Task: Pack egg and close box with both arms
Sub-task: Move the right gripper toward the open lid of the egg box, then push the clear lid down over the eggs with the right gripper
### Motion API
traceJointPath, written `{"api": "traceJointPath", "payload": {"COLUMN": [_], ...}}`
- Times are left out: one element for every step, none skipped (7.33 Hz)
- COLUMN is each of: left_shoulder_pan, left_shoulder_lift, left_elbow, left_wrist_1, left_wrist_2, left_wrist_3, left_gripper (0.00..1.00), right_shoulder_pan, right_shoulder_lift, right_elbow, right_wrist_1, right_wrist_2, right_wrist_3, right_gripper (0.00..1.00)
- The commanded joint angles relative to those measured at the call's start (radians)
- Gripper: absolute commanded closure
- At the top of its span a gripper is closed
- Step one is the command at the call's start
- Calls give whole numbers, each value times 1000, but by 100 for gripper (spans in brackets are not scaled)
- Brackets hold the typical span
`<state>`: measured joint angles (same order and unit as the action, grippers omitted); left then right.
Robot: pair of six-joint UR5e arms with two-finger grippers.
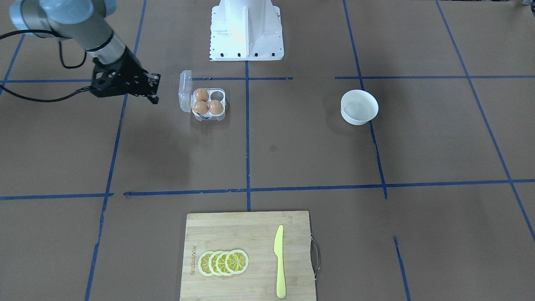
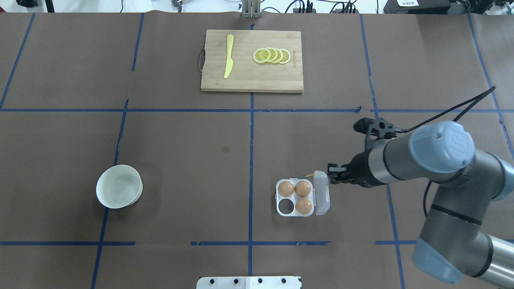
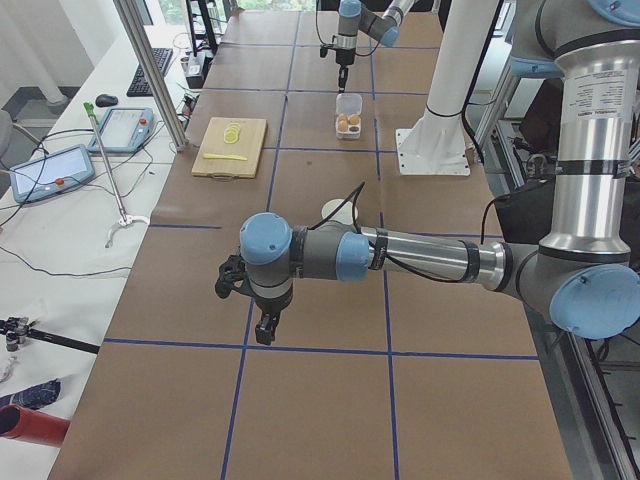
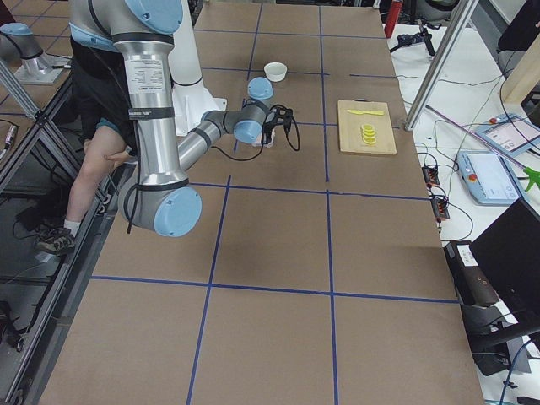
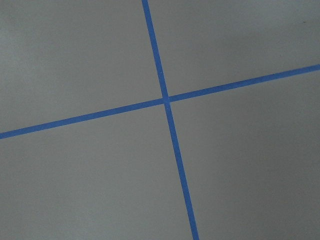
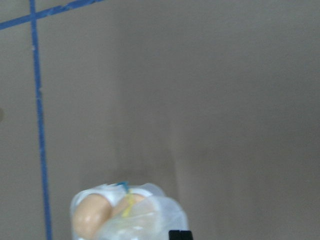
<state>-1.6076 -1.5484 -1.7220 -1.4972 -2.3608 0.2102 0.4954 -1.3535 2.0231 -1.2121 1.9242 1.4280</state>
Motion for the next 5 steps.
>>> {"api": "traceJointPath", "payload": {"left_shoulder_pan": [0,0,0,0,0], "left_shoulder_lift": [-2,-4,-4,-9,-9], "left_elbow": [-1,-1,-2,-17,-7], "left_wrist_1": [0,0,-1,2,2], "left_wrist_2": [0,0,2,14,14], "left_wrist_3": [0,0,2,5,5], "left_gripper": [0,0,0,0,0], "right_shoulder_pan": [-69,-69,-33,35,87], "right_shoulder_lift": [198,191,183,180,172], "right_elbow": [-3,-1,-1,9,19], "right_wrist_1": [-181,-191,-225,-325,-367], "right_wrist_2": [-51,-48,-31,34,68], "right_wrist_3": [75,72,57,-18,-146], "right_gripper": [100,98,89,80,73]}}
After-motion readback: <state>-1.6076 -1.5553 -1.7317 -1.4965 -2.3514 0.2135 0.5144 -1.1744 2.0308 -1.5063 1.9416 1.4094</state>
